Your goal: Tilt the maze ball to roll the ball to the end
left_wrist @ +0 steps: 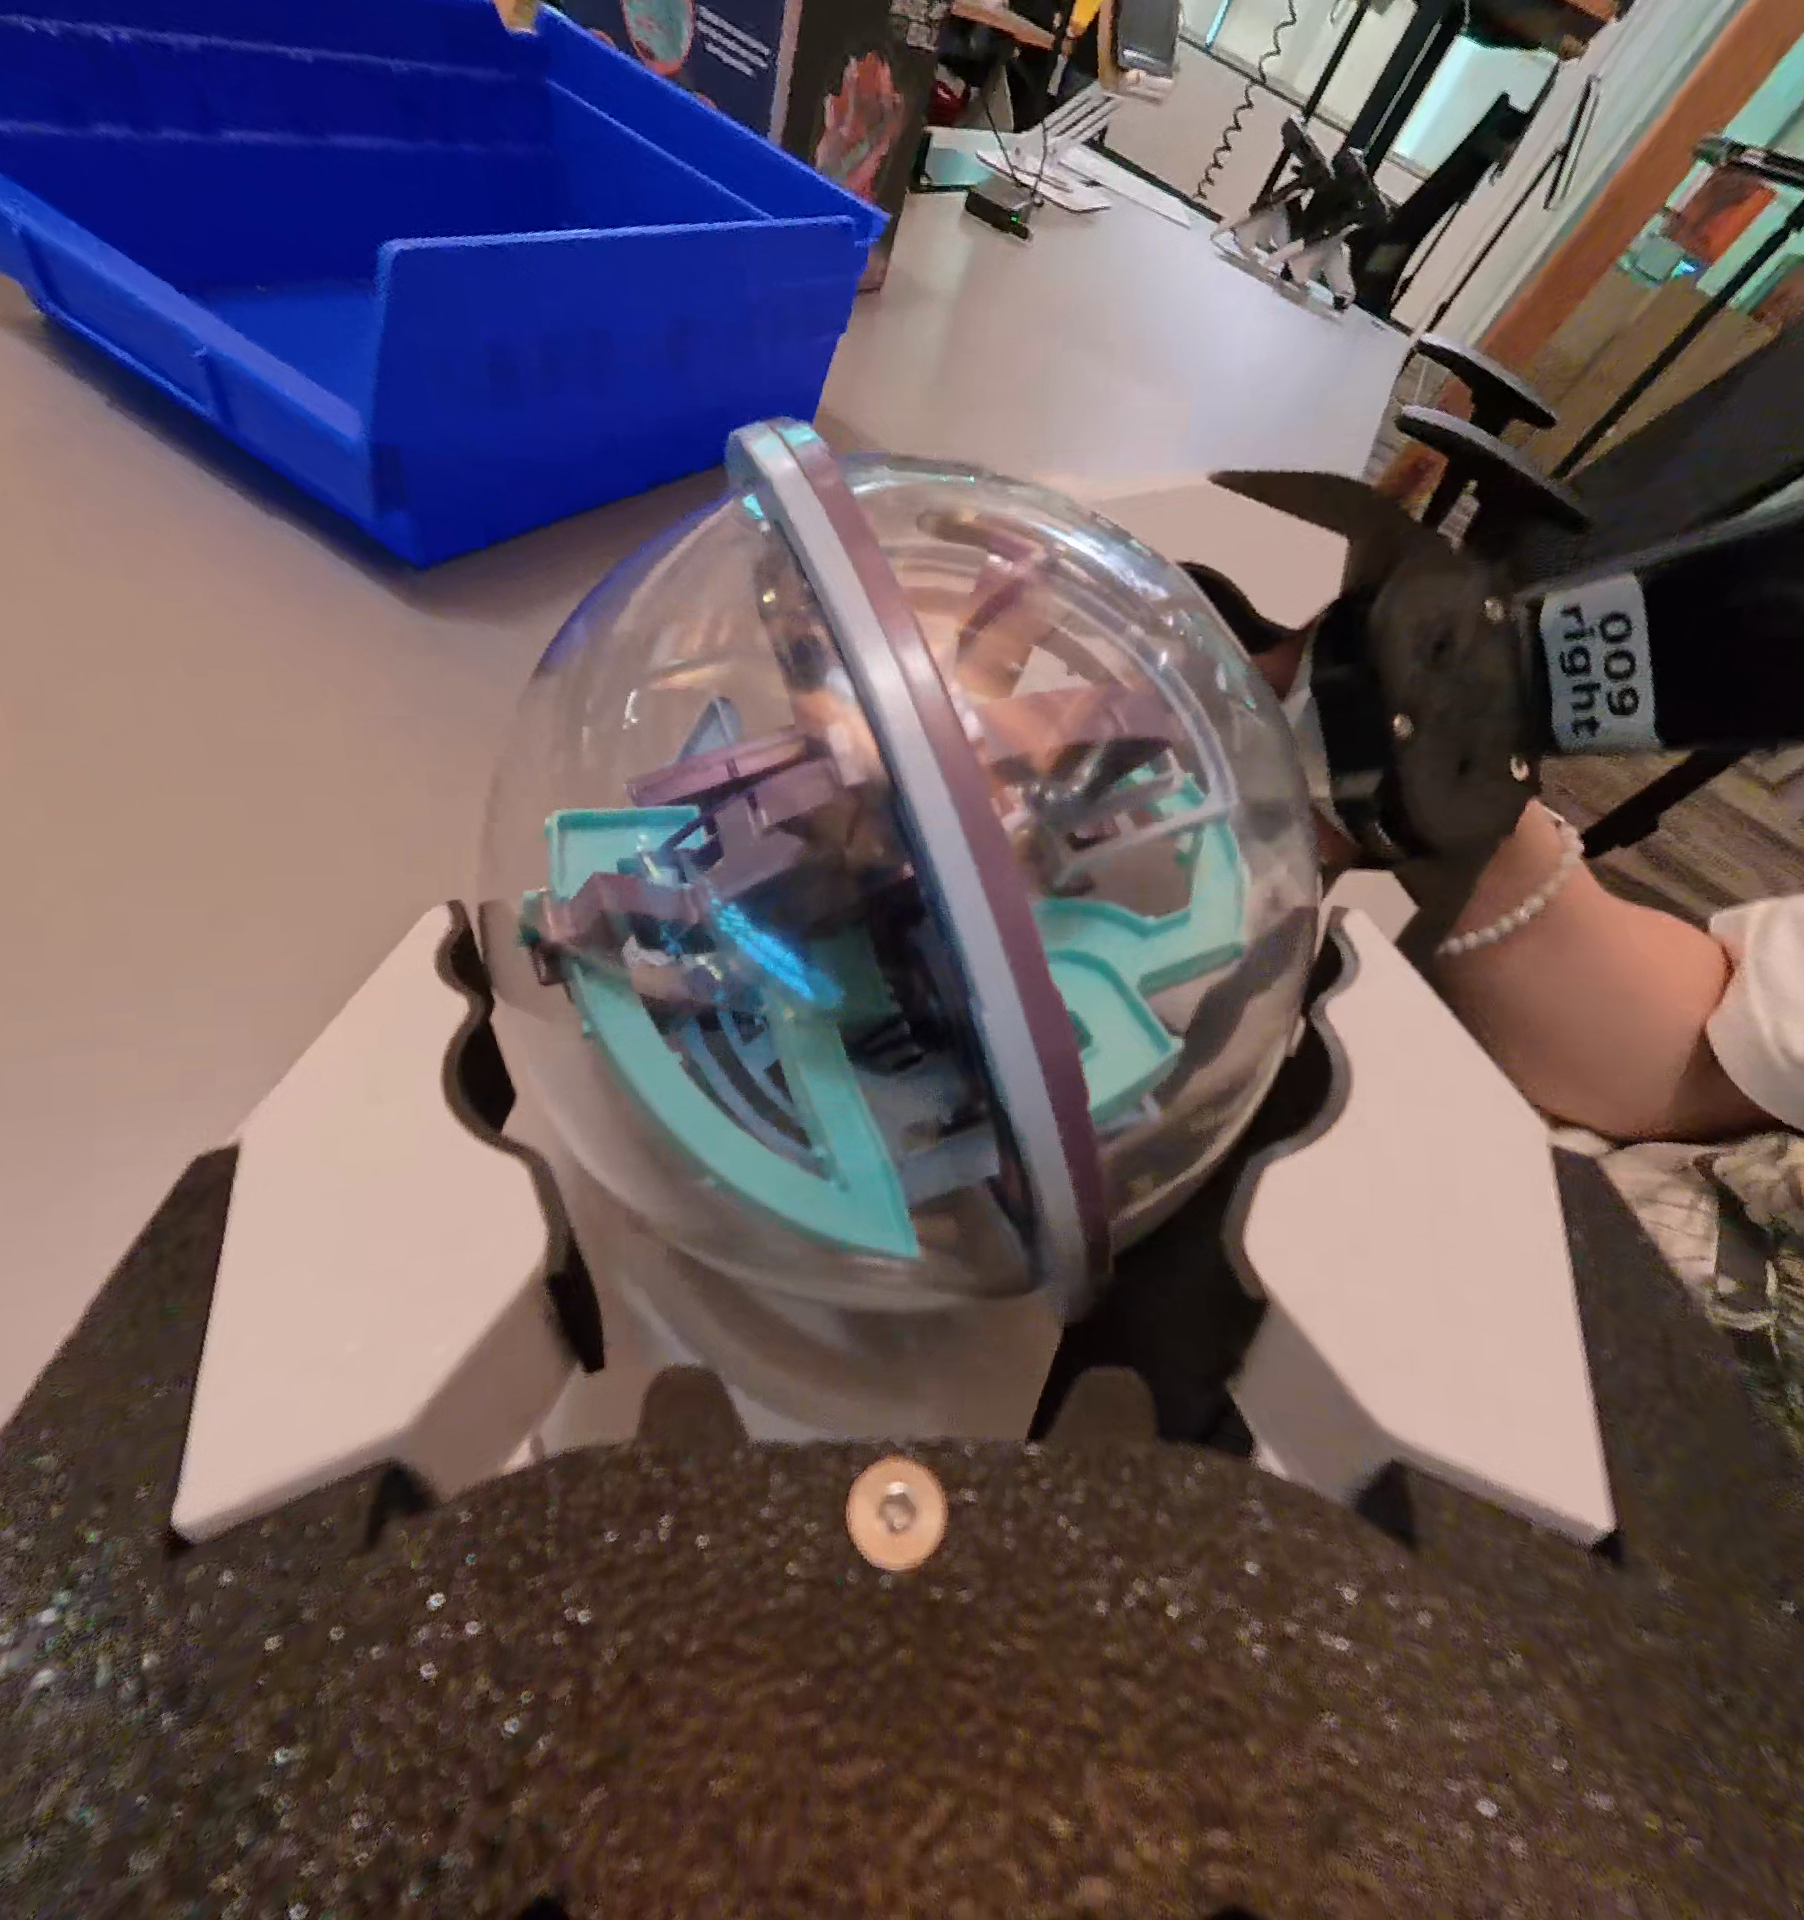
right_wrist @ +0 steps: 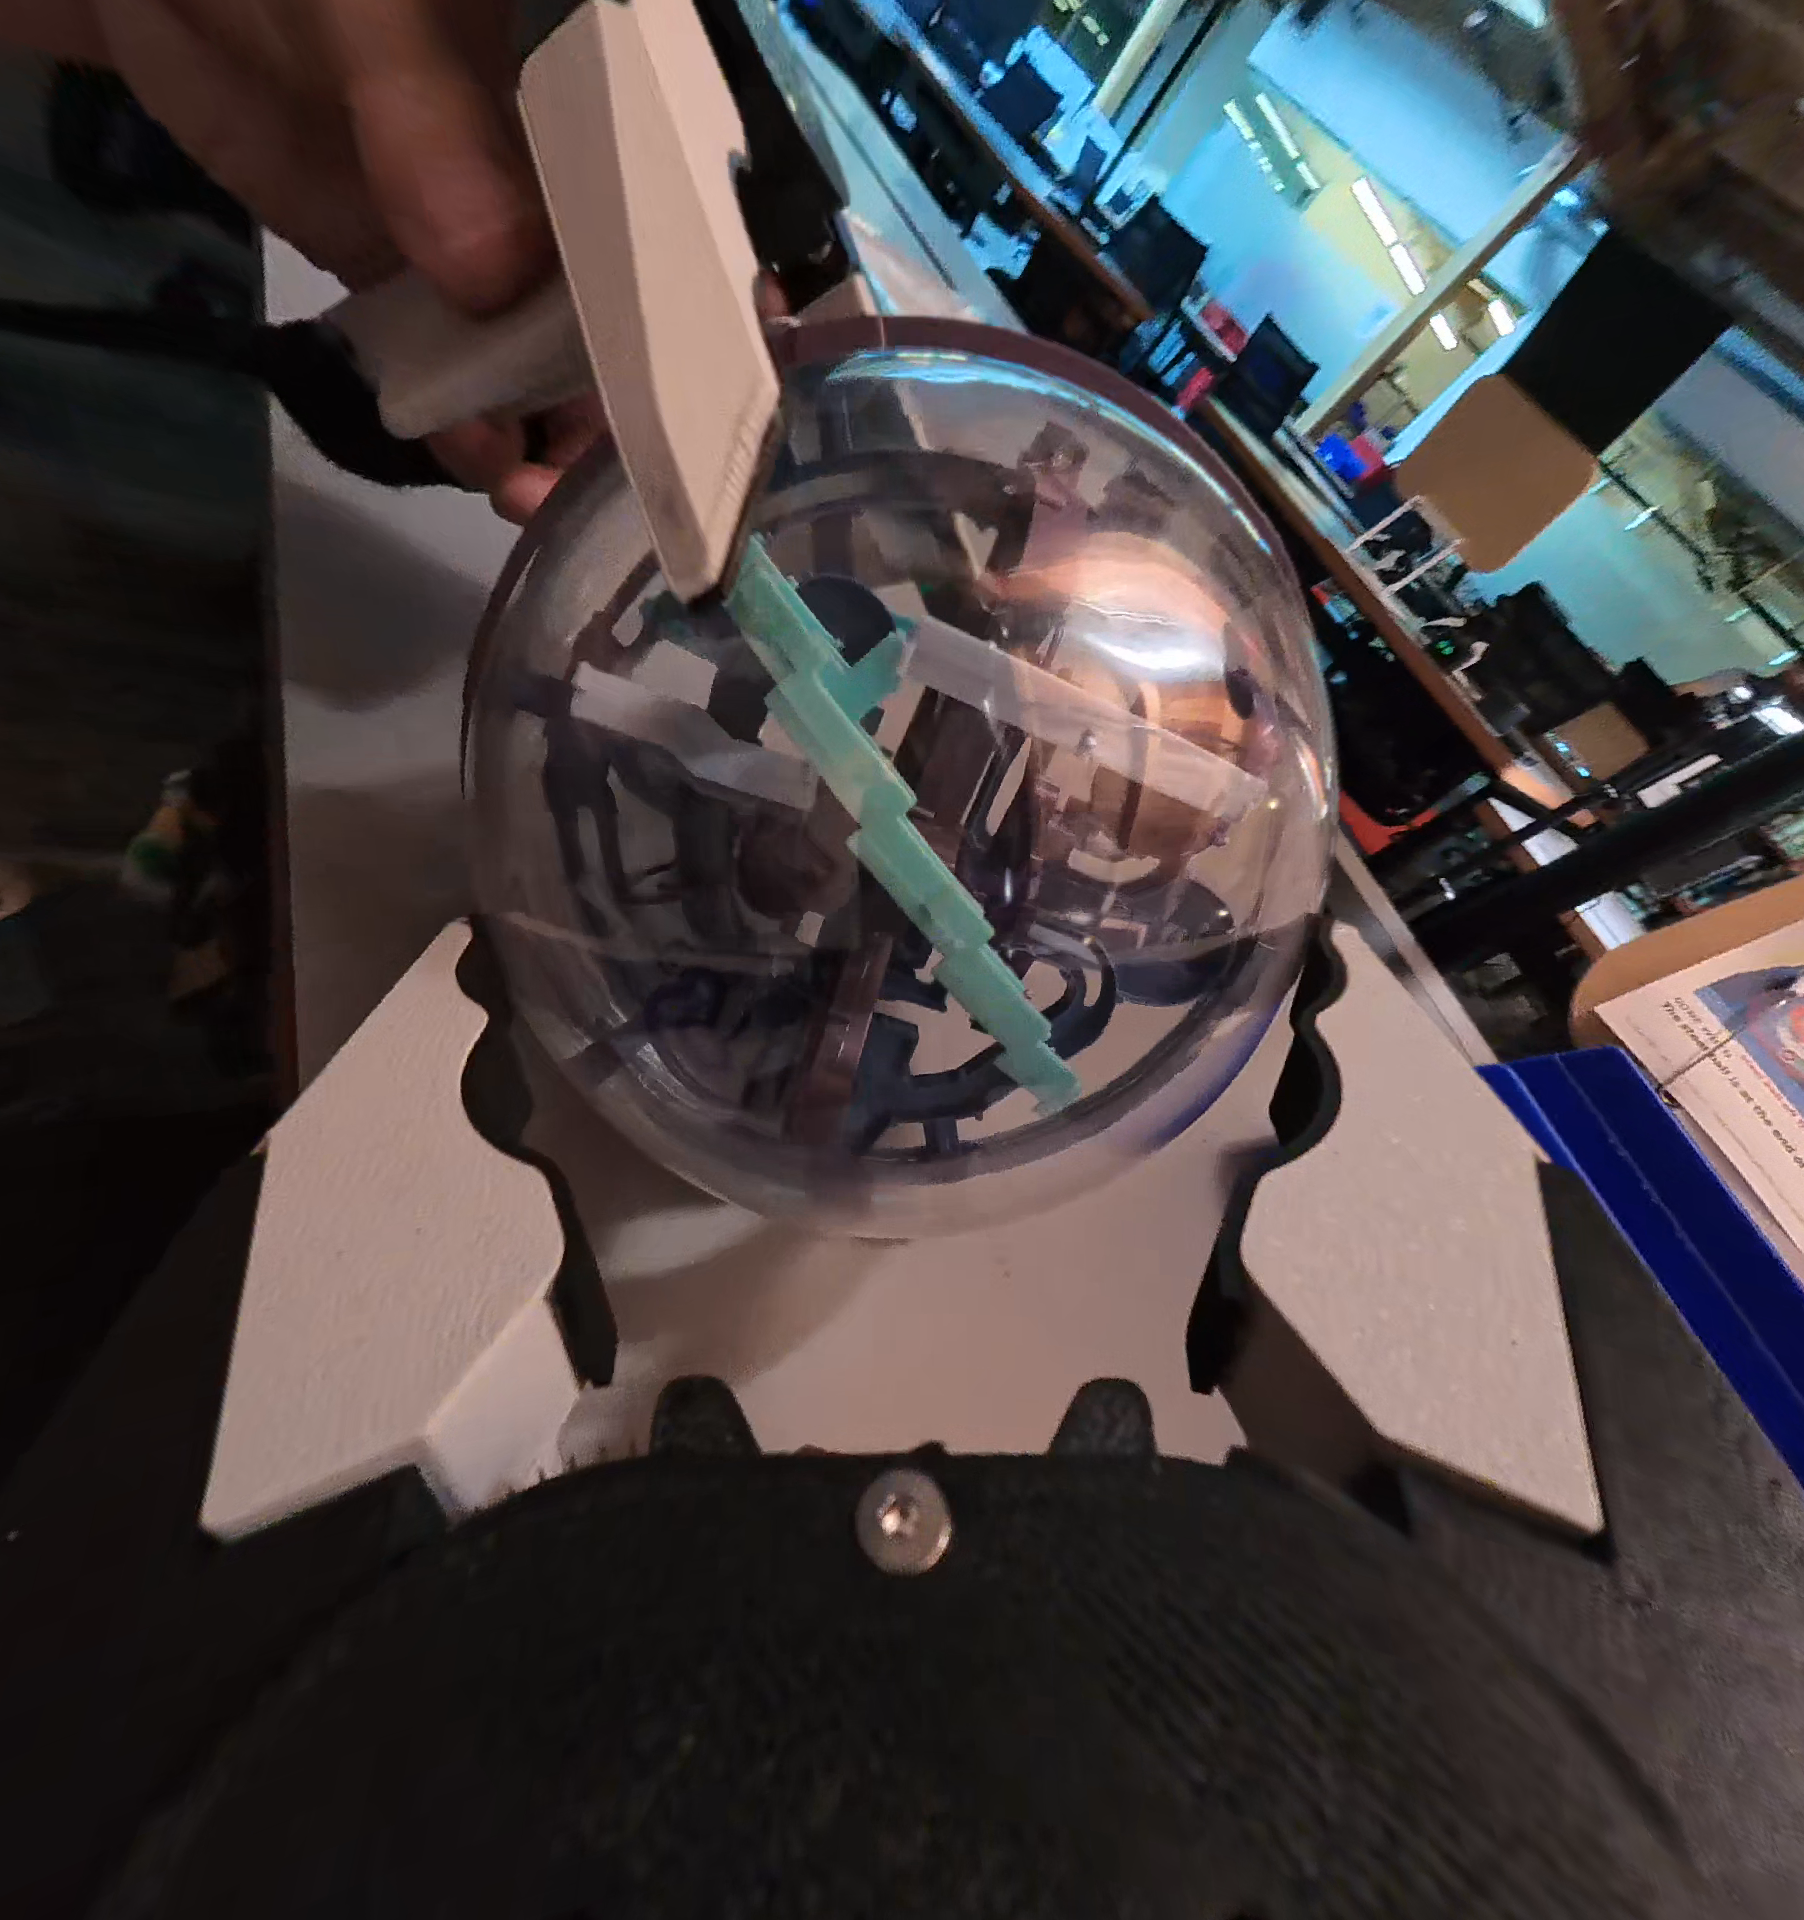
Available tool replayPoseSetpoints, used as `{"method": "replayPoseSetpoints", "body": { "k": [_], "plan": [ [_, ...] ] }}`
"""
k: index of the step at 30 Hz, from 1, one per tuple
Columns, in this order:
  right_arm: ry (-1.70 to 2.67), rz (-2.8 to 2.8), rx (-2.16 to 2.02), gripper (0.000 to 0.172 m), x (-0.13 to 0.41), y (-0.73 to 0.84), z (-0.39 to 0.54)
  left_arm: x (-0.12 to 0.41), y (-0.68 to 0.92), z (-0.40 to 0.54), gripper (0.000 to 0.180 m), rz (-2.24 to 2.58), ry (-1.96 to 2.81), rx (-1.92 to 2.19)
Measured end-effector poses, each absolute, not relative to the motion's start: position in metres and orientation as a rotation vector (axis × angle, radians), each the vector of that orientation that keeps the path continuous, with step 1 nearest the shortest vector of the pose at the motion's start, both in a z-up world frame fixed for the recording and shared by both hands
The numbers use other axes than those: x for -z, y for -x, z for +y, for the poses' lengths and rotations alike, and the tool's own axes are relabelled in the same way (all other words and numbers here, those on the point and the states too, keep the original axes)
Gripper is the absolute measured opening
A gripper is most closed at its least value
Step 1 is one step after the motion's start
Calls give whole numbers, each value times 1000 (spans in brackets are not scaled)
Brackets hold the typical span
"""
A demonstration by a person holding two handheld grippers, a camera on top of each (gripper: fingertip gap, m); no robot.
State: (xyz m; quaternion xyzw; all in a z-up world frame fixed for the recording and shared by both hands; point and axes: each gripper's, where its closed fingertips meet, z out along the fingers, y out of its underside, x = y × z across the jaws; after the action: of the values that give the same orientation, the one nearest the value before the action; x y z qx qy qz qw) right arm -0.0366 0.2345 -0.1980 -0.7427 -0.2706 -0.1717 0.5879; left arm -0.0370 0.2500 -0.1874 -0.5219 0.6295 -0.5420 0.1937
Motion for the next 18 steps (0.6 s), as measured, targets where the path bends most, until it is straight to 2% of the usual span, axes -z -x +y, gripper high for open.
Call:
{"method": "replayPoseSetpoints", "body": {
  "k": [5,10,14,16,18],
  "plan": [
    [1712,-642,470,146,198,40,241,189,45,256,144,1802,1487,1438],
    [1672,-642,373,138,189,43,230,187,45,253,143,1835,1428,1415],
    [1642,-638,339,144,178,26,215,186,41,247,142,1866,1357,1372],
    [1600,-570,234,146,167,22,210,186,38,241,142,1900,1297,1329],
    [1531,-502,99,141,157,27,209,185,35,233,143,1930,1222,1302]
  ]
}}
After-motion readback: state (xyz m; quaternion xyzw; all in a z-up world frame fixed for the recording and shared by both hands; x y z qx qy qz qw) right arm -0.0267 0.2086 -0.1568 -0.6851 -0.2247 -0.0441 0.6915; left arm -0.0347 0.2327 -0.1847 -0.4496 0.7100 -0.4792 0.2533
